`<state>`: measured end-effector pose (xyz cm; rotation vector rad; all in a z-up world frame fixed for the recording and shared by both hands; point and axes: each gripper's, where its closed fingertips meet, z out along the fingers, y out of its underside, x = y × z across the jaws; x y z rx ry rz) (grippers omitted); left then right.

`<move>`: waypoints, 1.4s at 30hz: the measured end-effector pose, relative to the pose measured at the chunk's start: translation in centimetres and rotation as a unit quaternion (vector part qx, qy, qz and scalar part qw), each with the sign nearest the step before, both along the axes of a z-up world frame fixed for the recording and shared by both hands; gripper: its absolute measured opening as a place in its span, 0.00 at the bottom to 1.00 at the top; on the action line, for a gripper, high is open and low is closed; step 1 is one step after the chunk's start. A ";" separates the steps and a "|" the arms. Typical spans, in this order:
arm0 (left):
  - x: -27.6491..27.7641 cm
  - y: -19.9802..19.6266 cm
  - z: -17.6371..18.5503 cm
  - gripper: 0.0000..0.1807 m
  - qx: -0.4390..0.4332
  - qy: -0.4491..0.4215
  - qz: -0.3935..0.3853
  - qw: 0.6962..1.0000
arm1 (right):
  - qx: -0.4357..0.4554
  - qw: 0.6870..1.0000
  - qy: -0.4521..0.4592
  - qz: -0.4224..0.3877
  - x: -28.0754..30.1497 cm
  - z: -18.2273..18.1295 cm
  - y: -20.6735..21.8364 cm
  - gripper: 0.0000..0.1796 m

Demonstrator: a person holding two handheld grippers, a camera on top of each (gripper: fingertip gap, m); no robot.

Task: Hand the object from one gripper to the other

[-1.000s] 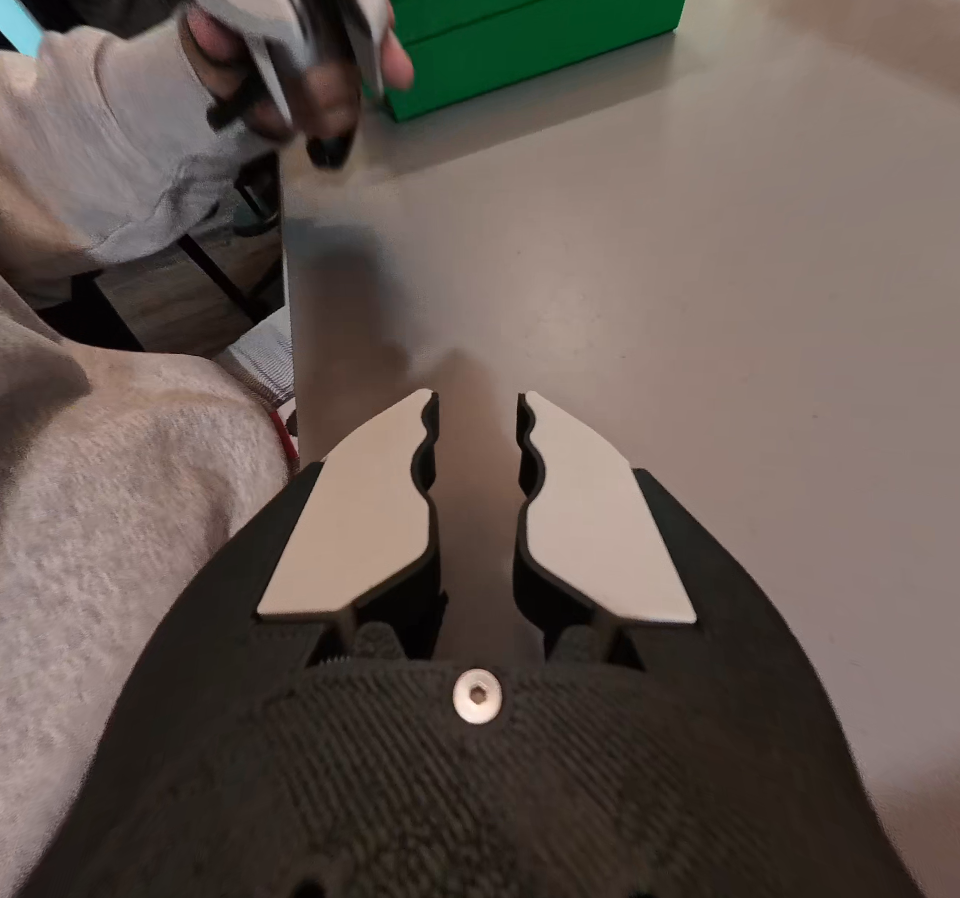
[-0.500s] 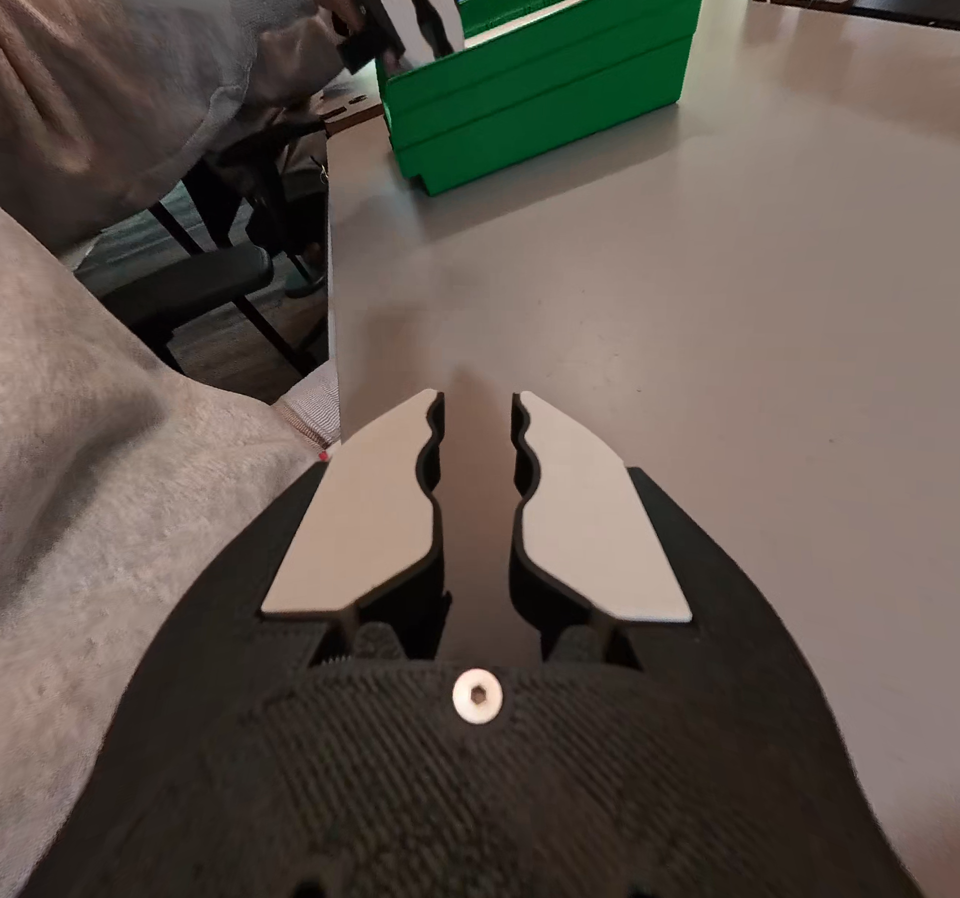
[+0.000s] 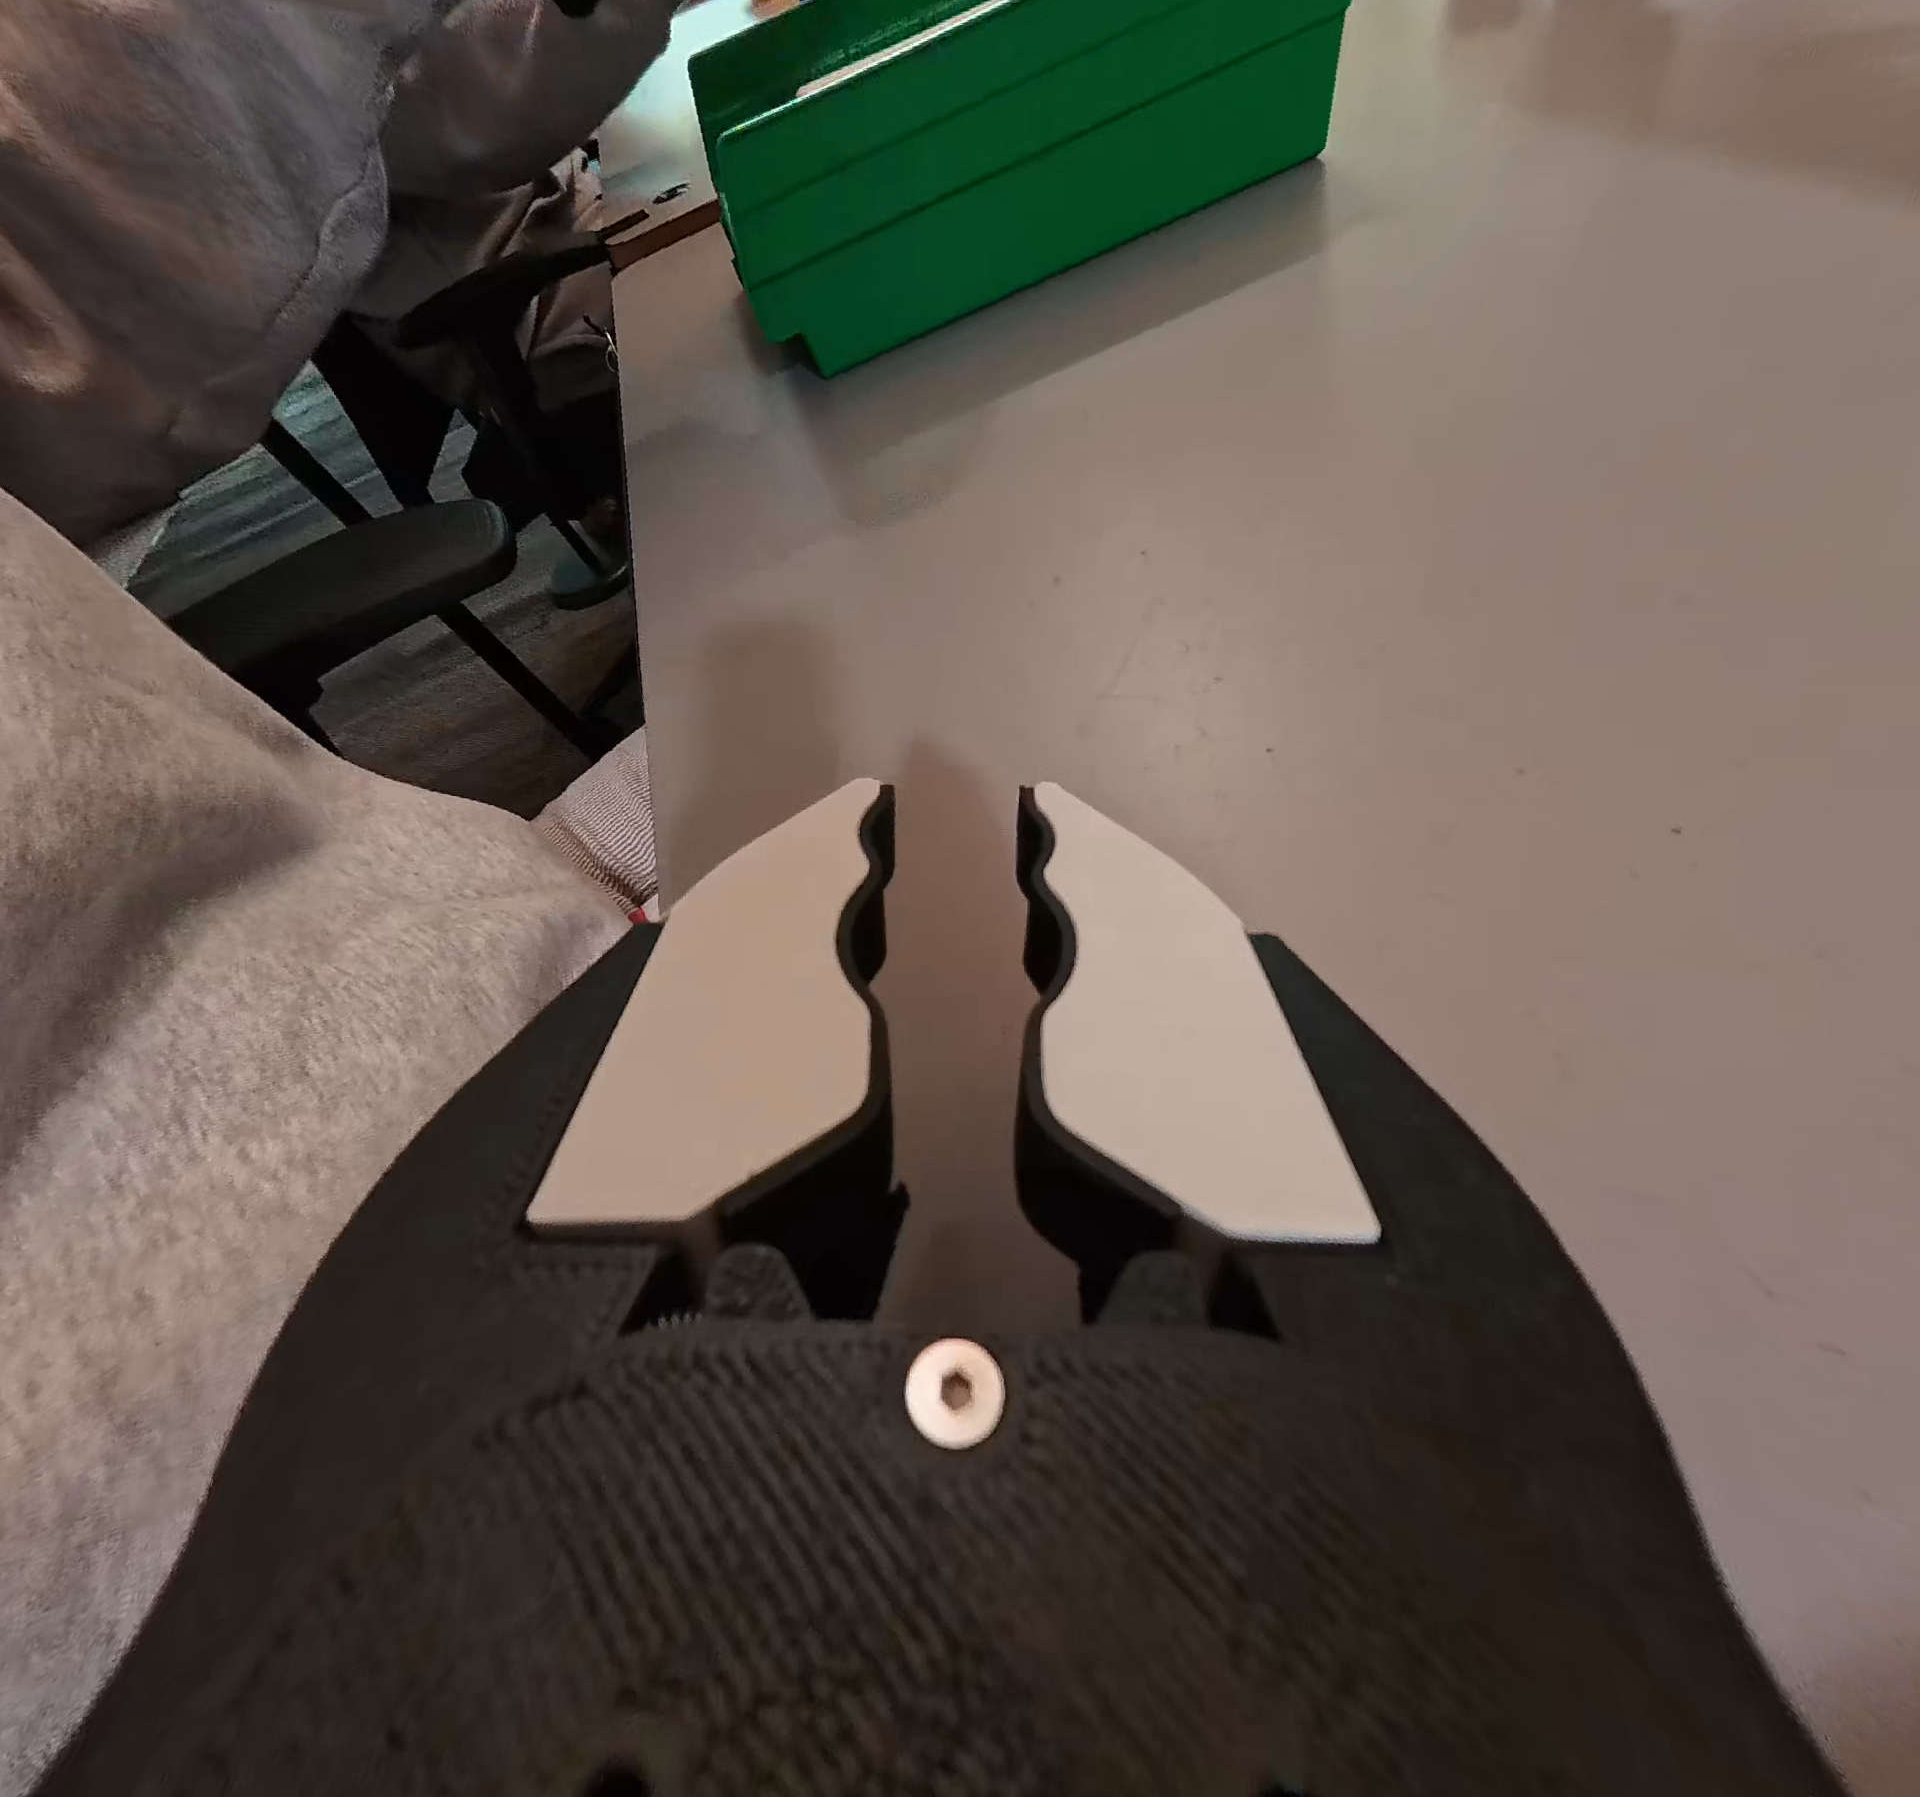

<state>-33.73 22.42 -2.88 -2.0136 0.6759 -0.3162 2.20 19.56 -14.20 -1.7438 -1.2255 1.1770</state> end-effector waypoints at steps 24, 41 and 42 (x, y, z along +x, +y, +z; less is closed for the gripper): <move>35.0 -4.7 -5.5 0.06 -0.025 -0.362 -0.319 0.876 | 0.060 0.987 0.144 -0.025 1.2 4.8 -0.5 0.18; 37.0 -3.8 -4.2 0.06 -0.132 -0.482 -0.366 0.785 | 0.244 0.965 0.090 -0.028 1.8 3.4 -1.1 0.24; 37.1 -3.8 -4.3 0.06 -0.144 -0.489 -0.363 0.780 | 0.261 0.962 0.079 -0.028 2.1 3.2 -1.0 0.24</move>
